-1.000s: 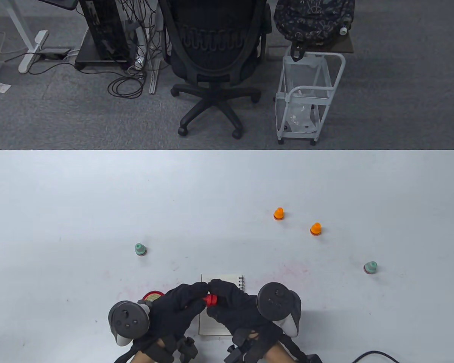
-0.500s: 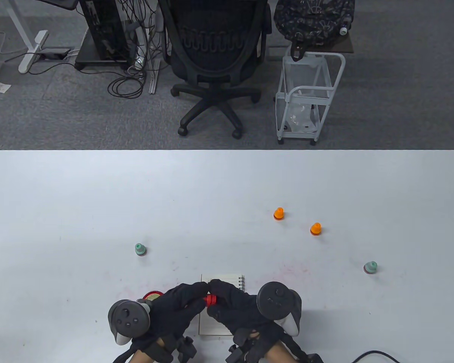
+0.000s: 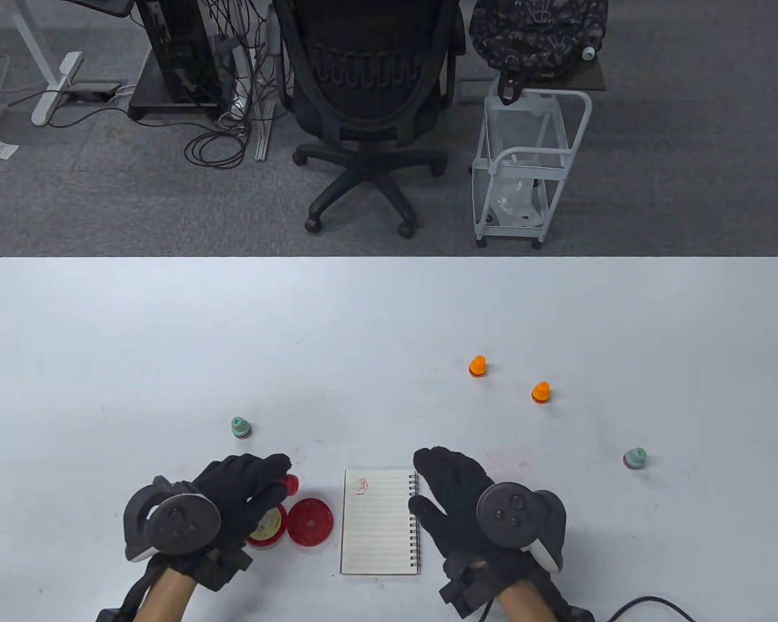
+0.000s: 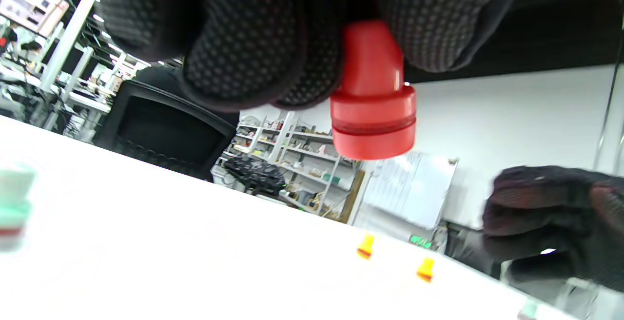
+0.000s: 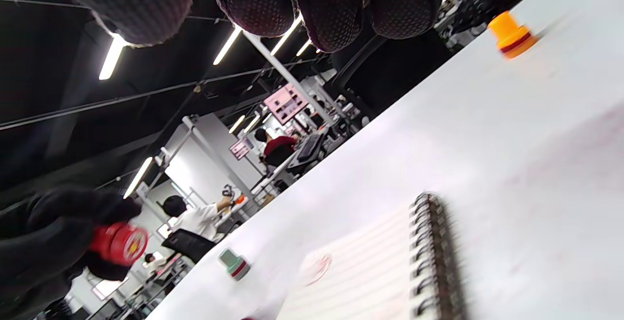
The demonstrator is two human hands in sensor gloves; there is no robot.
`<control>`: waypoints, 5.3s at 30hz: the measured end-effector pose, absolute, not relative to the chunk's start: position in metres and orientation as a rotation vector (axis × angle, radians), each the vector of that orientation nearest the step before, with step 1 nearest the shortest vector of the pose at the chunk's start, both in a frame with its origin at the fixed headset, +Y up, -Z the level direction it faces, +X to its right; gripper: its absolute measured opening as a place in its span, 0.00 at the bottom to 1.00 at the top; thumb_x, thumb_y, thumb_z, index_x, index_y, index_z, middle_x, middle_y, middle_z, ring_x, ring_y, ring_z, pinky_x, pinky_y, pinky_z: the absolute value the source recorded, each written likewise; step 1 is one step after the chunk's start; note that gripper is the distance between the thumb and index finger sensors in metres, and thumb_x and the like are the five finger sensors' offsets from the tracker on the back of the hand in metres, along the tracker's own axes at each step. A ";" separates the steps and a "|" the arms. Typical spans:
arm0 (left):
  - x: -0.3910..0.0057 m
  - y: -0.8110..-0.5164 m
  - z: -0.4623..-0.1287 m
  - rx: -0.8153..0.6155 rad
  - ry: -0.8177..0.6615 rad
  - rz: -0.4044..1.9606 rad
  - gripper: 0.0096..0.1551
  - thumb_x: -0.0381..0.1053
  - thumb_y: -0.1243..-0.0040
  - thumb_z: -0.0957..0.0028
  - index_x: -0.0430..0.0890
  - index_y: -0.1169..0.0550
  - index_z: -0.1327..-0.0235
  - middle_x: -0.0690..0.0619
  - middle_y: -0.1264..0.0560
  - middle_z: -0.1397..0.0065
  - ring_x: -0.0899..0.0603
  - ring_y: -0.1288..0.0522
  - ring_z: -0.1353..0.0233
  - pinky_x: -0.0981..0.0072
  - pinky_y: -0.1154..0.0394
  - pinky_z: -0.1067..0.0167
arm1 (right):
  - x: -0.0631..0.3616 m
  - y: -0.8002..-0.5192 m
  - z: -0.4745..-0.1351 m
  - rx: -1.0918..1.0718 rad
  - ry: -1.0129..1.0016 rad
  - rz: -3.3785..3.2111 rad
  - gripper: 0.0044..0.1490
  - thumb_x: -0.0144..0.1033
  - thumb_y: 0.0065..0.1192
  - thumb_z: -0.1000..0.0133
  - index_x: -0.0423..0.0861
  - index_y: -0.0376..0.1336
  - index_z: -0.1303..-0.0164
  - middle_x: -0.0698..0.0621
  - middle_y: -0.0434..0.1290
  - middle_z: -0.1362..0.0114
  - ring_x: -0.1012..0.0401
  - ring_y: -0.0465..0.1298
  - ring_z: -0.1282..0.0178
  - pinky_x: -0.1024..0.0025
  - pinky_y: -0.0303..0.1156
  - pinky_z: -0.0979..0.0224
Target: Stamp reward stamp onto notebook
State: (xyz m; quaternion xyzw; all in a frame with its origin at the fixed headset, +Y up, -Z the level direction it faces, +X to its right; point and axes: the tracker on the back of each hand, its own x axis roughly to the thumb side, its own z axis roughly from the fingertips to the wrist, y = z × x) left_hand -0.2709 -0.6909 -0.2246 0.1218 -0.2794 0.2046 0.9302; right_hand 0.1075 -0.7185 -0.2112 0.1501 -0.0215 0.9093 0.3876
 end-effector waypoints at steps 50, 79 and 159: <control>-0.266 -0.732 -0.347 -0.183 -0.406 -0.252 0.33 0.50 0.33 0.49 0.45 0.23 0.27 0.42 0.23 0.28 0.35 0.19 0.39 0.41 0.21 0.41 | 0.127 -0.724 -0.223 0.268 0.010 2.564 0.41 0.52 0.58 0.51 0.51 0.56 0.26 0.44 0.57 0.20 0.35 0.53 0.19 0.26 0.50 0.25; -0.193 -0.662 -0.234 0.191 -0.605 0.073 0.29 0.54 0.32 0.51 0.43 0.18 0.39 0.49 0.16 0.45 0.43 0.16 0.54 0.48 0.21 0.48 | 0.096 -0.735 -0.217 0.465 0.082 2.531 0.42 0.52 0.59 0.51 0.51 0.54 0.26 0.44 0.59 0.21 0.36 0.58 0.21 0.31 0.58 0.28; -0.199 -0.742 -0.205 0.072 -0.635 0.175 0.25 0.47 0.29 0.52 0.42 0.16 0.41 0.44 0.16 0.42 0.38 0.17 0.50 0.44 0.23 0.45 | 0.108 -0.740 -0.221 0.303 0.102 2.803 0.29 0.44 0.68 0.54 0.55 0.67 0.41 0.47 0.61 0.22 0.40 0.57 0.21 0.33 0.55 0.25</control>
